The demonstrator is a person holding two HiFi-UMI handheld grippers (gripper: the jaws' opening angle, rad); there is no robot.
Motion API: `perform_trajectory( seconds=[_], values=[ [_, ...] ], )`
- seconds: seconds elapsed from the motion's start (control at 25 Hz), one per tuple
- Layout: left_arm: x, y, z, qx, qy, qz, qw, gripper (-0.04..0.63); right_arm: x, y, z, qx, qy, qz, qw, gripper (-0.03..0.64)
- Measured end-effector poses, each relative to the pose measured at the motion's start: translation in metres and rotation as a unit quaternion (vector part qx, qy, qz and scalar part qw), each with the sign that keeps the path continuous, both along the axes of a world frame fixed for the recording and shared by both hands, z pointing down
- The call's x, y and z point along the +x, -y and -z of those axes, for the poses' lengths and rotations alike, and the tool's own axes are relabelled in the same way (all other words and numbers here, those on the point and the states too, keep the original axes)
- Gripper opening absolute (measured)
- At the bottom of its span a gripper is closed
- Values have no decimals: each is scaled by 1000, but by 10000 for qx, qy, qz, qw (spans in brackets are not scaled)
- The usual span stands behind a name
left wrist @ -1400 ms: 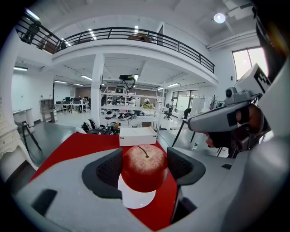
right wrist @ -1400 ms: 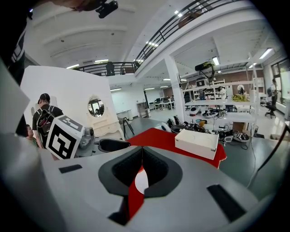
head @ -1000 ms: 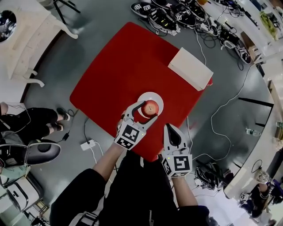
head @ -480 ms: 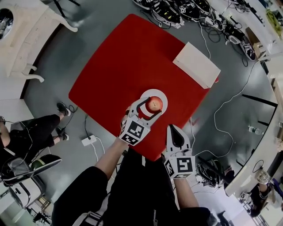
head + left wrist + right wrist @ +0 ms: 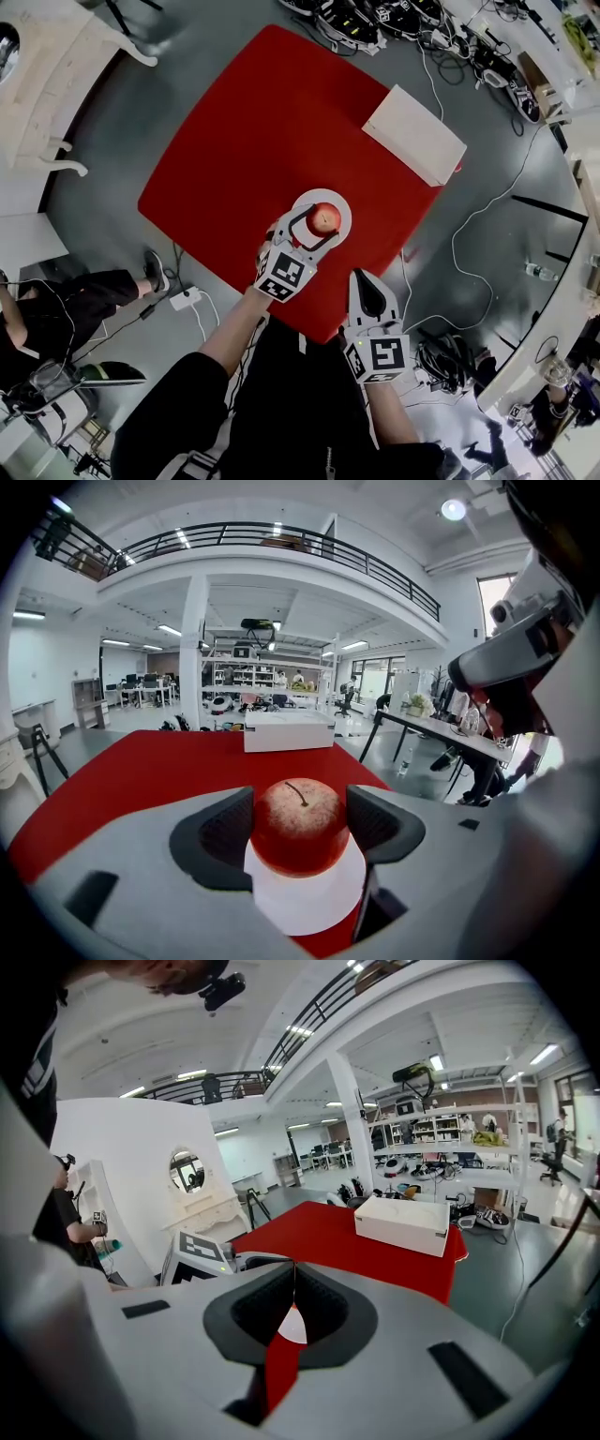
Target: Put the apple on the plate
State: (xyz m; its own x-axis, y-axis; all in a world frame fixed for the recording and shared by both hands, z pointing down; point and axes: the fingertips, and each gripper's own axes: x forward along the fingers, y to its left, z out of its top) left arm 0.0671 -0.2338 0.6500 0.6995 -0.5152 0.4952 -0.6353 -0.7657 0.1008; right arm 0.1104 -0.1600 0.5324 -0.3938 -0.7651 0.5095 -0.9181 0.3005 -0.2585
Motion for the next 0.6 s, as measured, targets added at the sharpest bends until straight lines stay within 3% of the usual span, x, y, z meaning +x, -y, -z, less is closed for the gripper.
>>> perform_trajectory(
  seconds=[0.6],
  values=[
    [-1, 2, -30, -68, 56, 42, 10000, 311, 4, -11, -13, -203, -56, -16, 9998, 12]
  ],
)
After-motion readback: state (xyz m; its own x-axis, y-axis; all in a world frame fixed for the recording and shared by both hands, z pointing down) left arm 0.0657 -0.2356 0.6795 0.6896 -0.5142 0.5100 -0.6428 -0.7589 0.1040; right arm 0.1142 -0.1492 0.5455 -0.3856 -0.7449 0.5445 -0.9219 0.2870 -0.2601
